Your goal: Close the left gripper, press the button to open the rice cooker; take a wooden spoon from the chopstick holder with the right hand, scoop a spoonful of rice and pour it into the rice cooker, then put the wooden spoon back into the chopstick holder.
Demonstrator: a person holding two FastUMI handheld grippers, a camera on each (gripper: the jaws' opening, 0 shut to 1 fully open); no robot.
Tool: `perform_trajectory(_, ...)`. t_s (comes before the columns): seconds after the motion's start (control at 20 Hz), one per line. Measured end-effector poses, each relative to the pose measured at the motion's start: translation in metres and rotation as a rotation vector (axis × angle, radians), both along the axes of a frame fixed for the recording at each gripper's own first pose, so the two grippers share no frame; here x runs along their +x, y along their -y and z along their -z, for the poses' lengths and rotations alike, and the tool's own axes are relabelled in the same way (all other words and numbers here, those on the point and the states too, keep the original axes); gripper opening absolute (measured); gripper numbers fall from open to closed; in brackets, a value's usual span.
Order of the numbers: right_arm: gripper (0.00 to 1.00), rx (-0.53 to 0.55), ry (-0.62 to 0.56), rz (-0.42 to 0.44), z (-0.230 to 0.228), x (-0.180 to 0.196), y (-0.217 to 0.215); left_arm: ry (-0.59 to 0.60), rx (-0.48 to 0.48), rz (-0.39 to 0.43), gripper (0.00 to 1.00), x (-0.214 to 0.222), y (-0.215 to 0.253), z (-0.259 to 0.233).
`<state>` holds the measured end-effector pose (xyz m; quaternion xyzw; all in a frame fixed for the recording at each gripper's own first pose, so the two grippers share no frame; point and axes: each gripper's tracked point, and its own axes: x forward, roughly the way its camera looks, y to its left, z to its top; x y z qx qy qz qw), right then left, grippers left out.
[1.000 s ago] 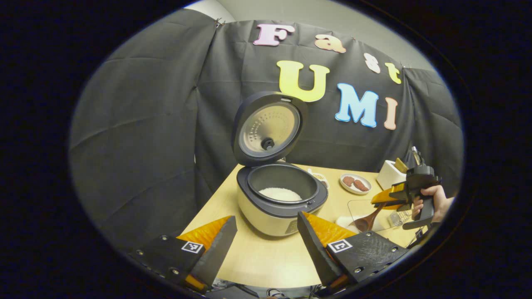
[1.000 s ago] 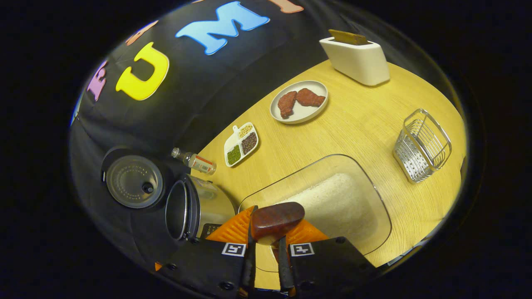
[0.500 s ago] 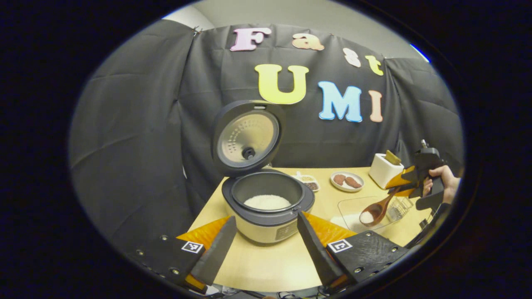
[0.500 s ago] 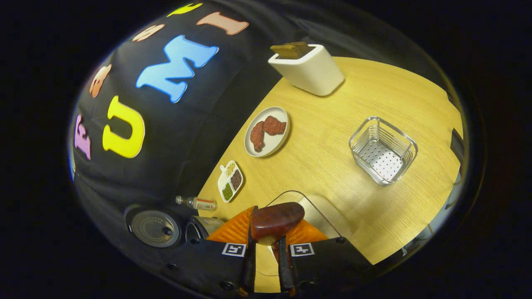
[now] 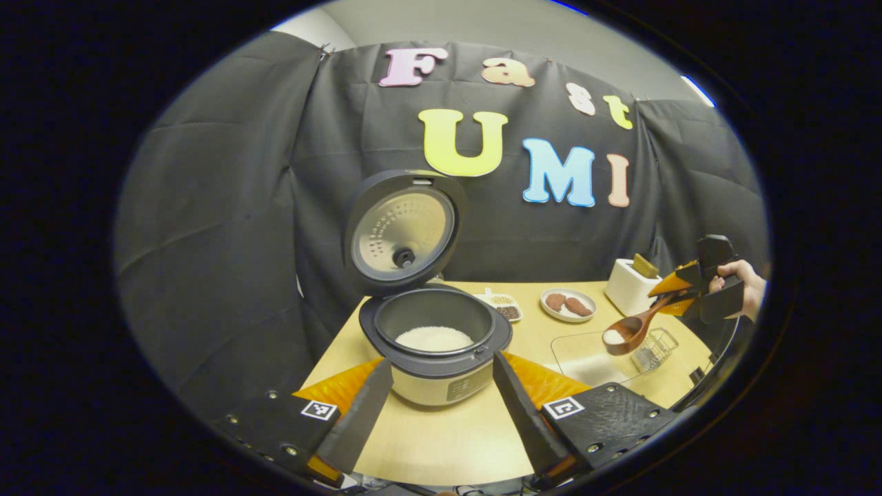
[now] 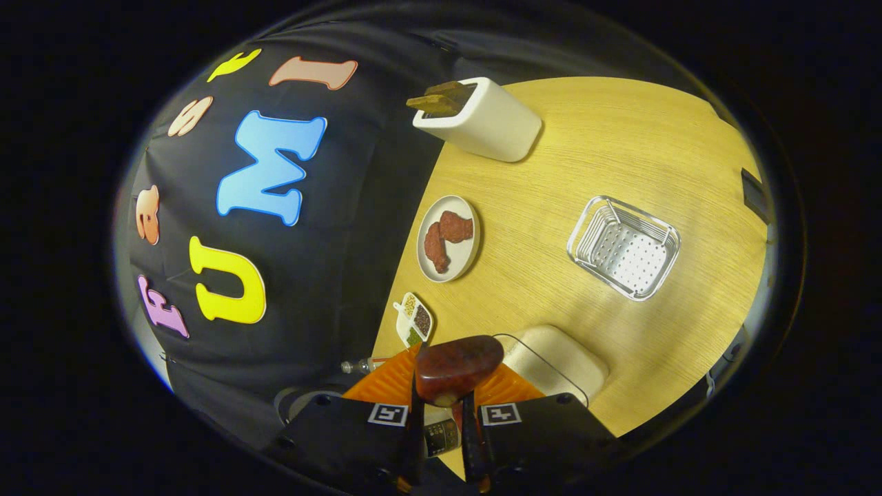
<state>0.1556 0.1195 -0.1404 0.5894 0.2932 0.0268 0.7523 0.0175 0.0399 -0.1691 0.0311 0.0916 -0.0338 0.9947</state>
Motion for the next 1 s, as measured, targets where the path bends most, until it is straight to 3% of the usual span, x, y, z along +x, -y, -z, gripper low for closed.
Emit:
perform_trajectory(0.35,0.24,0.126,0.085,-0.1,-0.074,0.021,-0.048,0.001,-0.009,-0.095,0.93,-0.01,-0.035,0.008)
perform_trajectory(0.7,0.24,0.169,0.123,-0.265,-0.122,0.033,-0.129,0.011,-0.011,-0.199,0.92,-0.029,-0.069,0.008)
perform_trajectory(0.75,0.2,0.167,0.128,-0.285,-0.127,0.035,-0.14,0.01,-0.012,-0.213,0.93,-0.031,-0.075,0.008)
perform_trajectory(0.8,0.24,0.162,0.132,-0.306,-0.13,0.036,-0.153,0.005,-0.017,-0.225,0.92,-0.029,-0.075,0.013)
perform_trajectory(1.0,0.24,0.141,0.143,-0.389,-0.143,0.04,-0.199,-0.002,-0.04,-0.268,0.93,-0.039,-0.093,0.017)
